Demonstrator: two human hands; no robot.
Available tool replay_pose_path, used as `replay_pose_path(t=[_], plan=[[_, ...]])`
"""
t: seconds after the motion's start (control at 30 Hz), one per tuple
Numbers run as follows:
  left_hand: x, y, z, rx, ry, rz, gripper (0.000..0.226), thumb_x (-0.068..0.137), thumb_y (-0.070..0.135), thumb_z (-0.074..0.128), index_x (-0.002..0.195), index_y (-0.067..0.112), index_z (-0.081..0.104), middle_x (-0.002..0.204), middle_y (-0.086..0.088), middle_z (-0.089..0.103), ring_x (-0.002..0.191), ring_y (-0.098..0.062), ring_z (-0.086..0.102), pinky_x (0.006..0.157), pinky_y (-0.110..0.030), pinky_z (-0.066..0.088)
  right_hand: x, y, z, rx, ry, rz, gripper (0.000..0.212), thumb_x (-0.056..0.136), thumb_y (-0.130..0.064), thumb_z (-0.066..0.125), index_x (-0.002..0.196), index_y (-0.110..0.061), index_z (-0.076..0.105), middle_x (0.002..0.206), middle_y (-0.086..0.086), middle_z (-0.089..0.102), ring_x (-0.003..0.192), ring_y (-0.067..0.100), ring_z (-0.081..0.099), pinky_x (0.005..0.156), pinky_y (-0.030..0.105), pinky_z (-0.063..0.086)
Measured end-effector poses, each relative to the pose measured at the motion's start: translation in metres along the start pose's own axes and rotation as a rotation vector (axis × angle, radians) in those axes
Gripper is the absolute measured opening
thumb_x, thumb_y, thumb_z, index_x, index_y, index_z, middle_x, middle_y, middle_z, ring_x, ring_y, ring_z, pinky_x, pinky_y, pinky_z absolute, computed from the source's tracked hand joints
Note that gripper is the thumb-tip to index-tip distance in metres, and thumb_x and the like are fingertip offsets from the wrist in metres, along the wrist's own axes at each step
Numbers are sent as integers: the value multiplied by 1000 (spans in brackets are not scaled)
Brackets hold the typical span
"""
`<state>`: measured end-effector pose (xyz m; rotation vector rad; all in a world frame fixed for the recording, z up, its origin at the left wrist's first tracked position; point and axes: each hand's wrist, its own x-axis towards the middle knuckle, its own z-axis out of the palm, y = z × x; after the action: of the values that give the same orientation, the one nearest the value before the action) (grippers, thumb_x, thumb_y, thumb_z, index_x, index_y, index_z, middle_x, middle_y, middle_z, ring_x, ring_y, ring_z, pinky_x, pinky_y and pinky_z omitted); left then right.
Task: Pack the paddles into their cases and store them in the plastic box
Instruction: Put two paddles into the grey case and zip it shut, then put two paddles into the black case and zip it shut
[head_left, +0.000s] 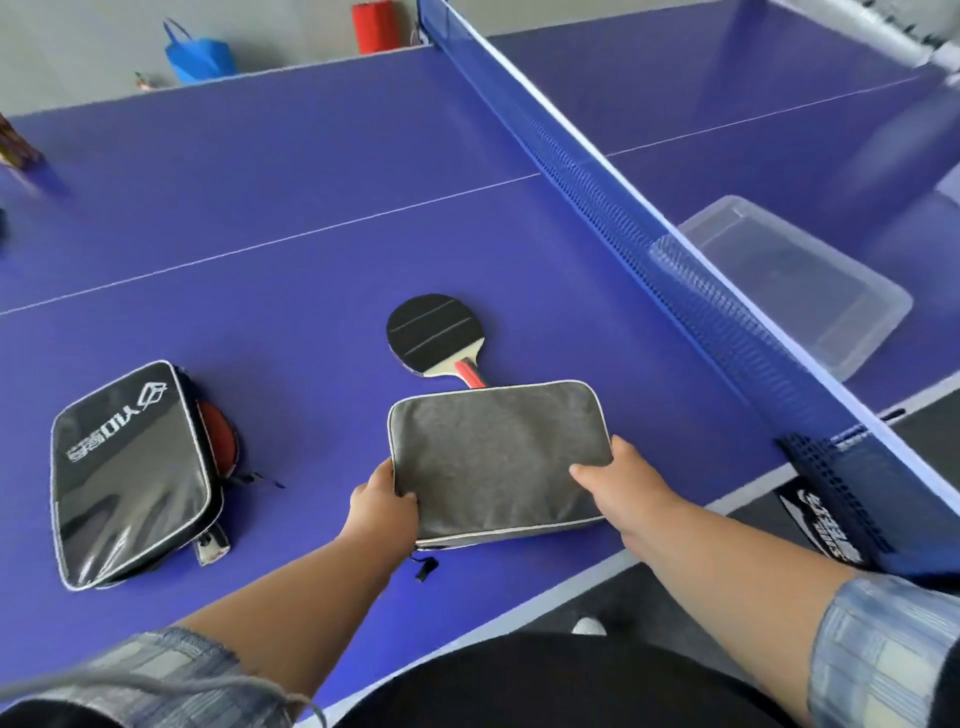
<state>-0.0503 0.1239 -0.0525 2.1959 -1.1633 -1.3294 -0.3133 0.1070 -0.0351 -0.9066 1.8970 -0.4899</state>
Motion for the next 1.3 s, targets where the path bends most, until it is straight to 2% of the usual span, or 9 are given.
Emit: replay_pose_path(t=[0.13,0.37,0.5,0.7,0.83,0.97,1.1,1.2,1.3], plan=[[18,61,12,128,-18,87,45,79,8,29,113,26,53,106,-8,55,75,-29,57,54,-33,47,-2,9,-32,160,52,87,34,85,-32,73,115,-24,60,111,-3,68,101,22,66,93,42,54],[42,163,92,209,-53,151,58,82,6,31,130,32,50,105,-7,59,86,-34,60,54,-36,50,24,34,-91,428,167,210,52,77,-36,78,123,-18,60,116,4,68,102,25,67,94,44,55],[60,209,136,328,7,156,54,81,10,36,130,29,51,118,-10,58,103,-40,57,82,-53,57,51,46,-118,464,143,307,49,82,-34,79,120,-13,57,108,6,68,95,25,66,89,41,55],[107,271,186,451,-49,203,52,80,36,58,132,34,51,107,-3,61,105,-35,56,92,-45,51,81,53,-140,490,-105,462,53,84,-33,76,127,-8,58,122,13,69,113,31,66,106,47,48],[134,290,211,600,-117,263,69,78,58,67,140,37,45,129,-4,55,120,-36,49,93,-36,42,87,53,-153,479,-288,513,44,93,-28,70,131,-12,56,117,2,63,94,10,66,92,29,52],[139,285,222,743,-133,312,86,72,65,72,146,39,36,149,-3,40,136,-35,37,106,-45,34,94,46,-166,404,-442,575,51,93,-32,69,137,-13,50,147,11,50,119,23,62,115,42,39],[117,268,224,789,-90,316,96,73,59,75,151,42,22,162,5,12,150,-29,4,114,-62,17,99,36,-182,155,-680,639,67,101,-45,52,154,-12,29,148,11,49,114,30,65,103,51,46],[97,254,218,837,-94,375,95,76,54,74,152,42,18,163,2,8,150,-25,0,117,-58,13,105,10,-183,-31,-745,501,59,101,-48,46,147,-10,40,122,5,64,85,20,69,81,39,53],[73,232,186,779,-18,343,91,82,50,70,154,40,14,165,0,3,152,-26,-1,120,-53,7,103,-38,-170,-188,-626,153,38,100,-38,52,128,-13,57,108,3,68,86,23,67,79,40,55]])
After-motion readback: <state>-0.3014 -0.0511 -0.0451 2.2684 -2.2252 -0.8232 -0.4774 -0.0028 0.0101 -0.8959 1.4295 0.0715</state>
